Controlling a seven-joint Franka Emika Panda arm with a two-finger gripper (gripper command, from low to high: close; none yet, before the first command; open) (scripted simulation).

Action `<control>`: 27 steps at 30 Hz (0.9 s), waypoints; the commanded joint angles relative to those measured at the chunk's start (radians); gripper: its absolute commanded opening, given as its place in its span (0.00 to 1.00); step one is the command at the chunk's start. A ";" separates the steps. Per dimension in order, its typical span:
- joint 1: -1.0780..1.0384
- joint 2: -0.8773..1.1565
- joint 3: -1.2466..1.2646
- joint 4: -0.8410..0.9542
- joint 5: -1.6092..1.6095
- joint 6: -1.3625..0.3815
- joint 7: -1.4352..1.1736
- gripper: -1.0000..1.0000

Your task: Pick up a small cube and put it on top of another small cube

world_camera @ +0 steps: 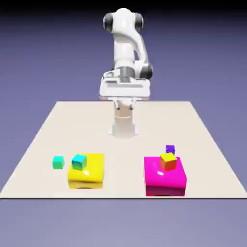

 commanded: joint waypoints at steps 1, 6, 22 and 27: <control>0.012 0.036 0.010 0.016 0.017 -0.039 0.015 0.50; 0.074 0.217 0.061 0.093 0.099 -0.234 0.091 0.50; 0.273 0.797 0.225 0.341 0.365 -0.856 0.334 0.50; 0.310 0.922 0.253 0.344 0.416 -0.838 0.344 0.50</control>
